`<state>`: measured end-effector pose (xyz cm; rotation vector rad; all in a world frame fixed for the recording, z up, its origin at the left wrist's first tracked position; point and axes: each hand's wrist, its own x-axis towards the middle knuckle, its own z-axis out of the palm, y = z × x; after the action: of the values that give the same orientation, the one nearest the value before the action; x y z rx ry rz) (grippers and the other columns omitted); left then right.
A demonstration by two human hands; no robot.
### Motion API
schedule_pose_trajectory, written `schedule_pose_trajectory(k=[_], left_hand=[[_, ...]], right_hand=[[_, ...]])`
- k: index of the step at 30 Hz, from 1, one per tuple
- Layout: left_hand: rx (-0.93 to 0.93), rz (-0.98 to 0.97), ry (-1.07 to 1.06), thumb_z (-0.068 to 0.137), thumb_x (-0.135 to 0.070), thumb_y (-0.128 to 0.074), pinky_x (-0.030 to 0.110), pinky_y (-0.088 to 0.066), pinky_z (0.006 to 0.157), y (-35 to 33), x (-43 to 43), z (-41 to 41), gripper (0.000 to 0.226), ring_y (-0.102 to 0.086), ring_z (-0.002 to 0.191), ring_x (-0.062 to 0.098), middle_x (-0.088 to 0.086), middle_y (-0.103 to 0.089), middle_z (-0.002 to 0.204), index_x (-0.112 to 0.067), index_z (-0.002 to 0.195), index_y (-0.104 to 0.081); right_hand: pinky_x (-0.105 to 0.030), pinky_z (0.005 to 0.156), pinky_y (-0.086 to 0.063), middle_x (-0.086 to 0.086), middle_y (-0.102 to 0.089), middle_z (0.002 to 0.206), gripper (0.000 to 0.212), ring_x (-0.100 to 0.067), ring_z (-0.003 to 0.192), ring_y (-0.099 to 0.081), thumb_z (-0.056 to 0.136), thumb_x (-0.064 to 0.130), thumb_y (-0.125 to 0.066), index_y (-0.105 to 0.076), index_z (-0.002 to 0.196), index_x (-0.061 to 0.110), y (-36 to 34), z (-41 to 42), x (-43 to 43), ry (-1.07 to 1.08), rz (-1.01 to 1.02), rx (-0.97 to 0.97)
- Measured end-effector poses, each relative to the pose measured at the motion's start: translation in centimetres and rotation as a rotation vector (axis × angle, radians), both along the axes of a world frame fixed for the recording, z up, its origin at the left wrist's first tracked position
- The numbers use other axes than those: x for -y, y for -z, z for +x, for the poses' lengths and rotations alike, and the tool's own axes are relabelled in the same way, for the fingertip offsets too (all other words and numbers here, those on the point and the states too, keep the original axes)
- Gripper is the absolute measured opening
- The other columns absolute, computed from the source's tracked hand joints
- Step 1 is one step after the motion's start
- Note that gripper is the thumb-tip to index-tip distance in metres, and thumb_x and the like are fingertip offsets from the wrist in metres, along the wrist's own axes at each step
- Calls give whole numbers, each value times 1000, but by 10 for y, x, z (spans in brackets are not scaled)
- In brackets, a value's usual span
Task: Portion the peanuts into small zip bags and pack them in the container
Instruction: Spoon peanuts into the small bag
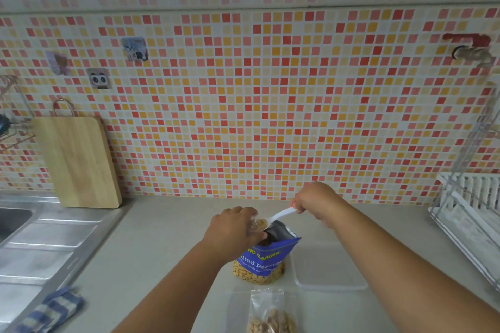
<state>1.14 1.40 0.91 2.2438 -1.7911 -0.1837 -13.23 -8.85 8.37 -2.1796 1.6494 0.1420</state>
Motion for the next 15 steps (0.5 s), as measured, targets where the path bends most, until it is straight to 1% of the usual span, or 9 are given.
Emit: schedule_pose_trajectory(k=[1,2,3,5,8,10,12,14,15], left_hand=[[-4,-10,-6,85,-56,-52,35,-41,95,0,2,-3,55,-51,113,20,-4,-56,125,-28,132,-42],[-15,-23,-11,86,-55,-50,35,-41,92,0,3,-6,54,-52,111,20,-3,-57,123,-27,131,-43],[-41,-44,-16,87,-54,-49,35,-42,90,1,4,-8,51,-53,108,21,-2,-58,120,-26,130,-45],[-140,-96,-22,89,-51,-48,35,-44,85,3,5,-10,46,-55,103,22,0,-59,116,-24,127,-48],[-338,-171,-43,90,-46,-50,32,-45,80,4,2,-6,42,-55,95,19,1,-60,111,-21,123,-51],[-500,-227,-91,91,-42,-50,29,-48,80,2,-2,-3,38,-58,91,15,0,-63,108,-20,122,-53],[-679,-277,-143,93,-39,-50,20,-50,75,0,-9,1,34,-61,85,9,-3,-65,98,-21,122,-52],[-849,-324,-157,95,-36,-48,11,-47,66,-1,-18,4,28,-61,73,-3,-10,-66,80,-25,121,-50],[-927,-342,-157,96,-35,-46,11,-46,66,-1,-21,5,25,-61,70,-6,-10,-66,78,-27,120,-48]], right_hand=[[-21,63,-37,-1,-45,76,17,-13,55,-36,89,12,-49,-63,80,10,-3,8,-1,-55,-47,-29],[-22,58,-40,-2,-47,70,21,-14,55,-41,89,13,-49,-59,70,9,-6,17,-3,-126,-76,-79],[-23,60,-46,-3,-55,72,22,-16,60,-51,88,12,-48,-62,72,8,-8,19,-10,-226,-121,-76],[-34,80,-55,-5,-67,93,22,-22,85,-64,88,12,-49,-71,91,10,-13,21,-25,-418,-236,21],[-37,86,-52,0,-64,101,20,-19,99,-56,85,14,-55,-70,97,19,-30,15,-45,-602,-458,116],[-33,84,-48,2,-63,94,23,-19,98,-51,83,11,-50,-70,92,18,-38,7,-45,-630,-645,207],[-32,79,-44,0,-63,88,22,-22,93,-51,81,11,-48,-69,88,15,-36,-3,-39,-562,-787,277],[-32,80,-43,-2,-64,88,21,-23,94,-52,82,14,-49,-69,88,13,-23,-10,-34,-451,-769,226],[-31,81,-43,-1,-63,90,20,-22,96,-51,83,18,-50,-68,91,13,-11,-10,-33,-407,-683,162]])
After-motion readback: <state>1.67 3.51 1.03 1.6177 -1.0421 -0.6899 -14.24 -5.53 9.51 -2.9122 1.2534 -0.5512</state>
